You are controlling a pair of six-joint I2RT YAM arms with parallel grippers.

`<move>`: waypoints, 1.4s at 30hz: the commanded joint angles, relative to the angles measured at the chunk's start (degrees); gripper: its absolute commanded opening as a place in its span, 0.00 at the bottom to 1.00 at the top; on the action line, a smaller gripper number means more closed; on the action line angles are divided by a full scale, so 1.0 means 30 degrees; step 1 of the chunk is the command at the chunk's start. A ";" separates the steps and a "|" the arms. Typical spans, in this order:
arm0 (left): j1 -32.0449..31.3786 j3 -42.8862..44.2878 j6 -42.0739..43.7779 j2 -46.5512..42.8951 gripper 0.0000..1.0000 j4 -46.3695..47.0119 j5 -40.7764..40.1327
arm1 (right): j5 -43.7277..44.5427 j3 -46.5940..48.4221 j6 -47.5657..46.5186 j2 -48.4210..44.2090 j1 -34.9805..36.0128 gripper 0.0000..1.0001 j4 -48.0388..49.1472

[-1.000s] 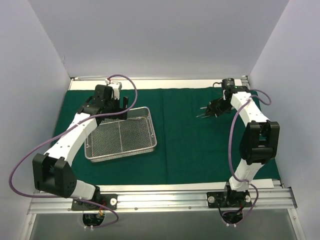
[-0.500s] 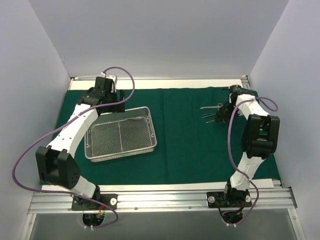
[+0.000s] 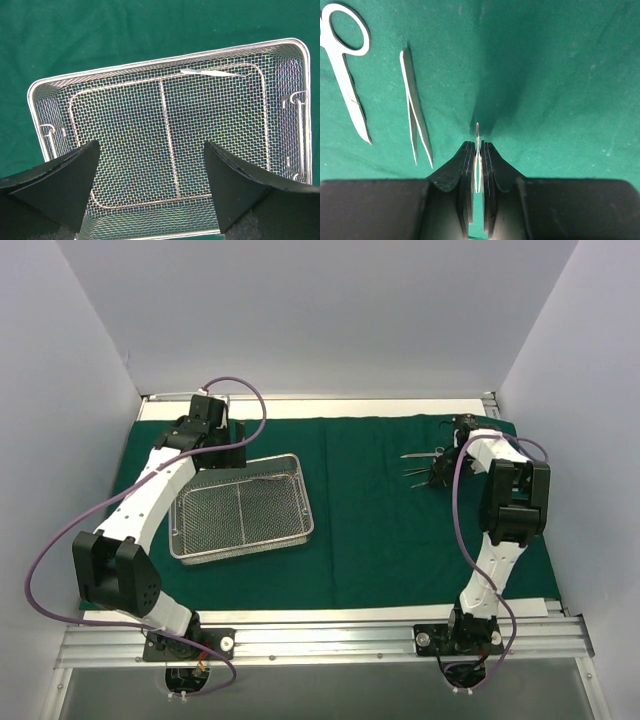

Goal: Open and lay out the surgical kit
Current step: Place the medical item in the surgical kit.

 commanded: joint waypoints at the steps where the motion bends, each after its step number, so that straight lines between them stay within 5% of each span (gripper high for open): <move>1: 0.0320 0.0668 -0.0275 0.0203 0.94 -0.0140 0.0268 | 0.0646 0.0979 0.0482 0.0468 0.0022 0.01 -0.0360; 32: 0.0965 0.1078 -0.0305 0.0995 0.94 -0.0873 0.1177 | 0.0734 0.1331 0.1655 0.0325 0.0433 0.28 -0.0913; 40: 0.0965 0.0785 -0.0012 0.1696 1.00 -0.0493 0.3808 | 0.0296 0.4171 -0.2752 -0.2051 0.0696 0.40 -0.2383; 42: 0.0965 0.0727 0.0046 0.2308 0.88 -0.0317 0.5448 | -0.0583 0.5543 -0.4723 -0.1643 0.0988 0.44 -0.2410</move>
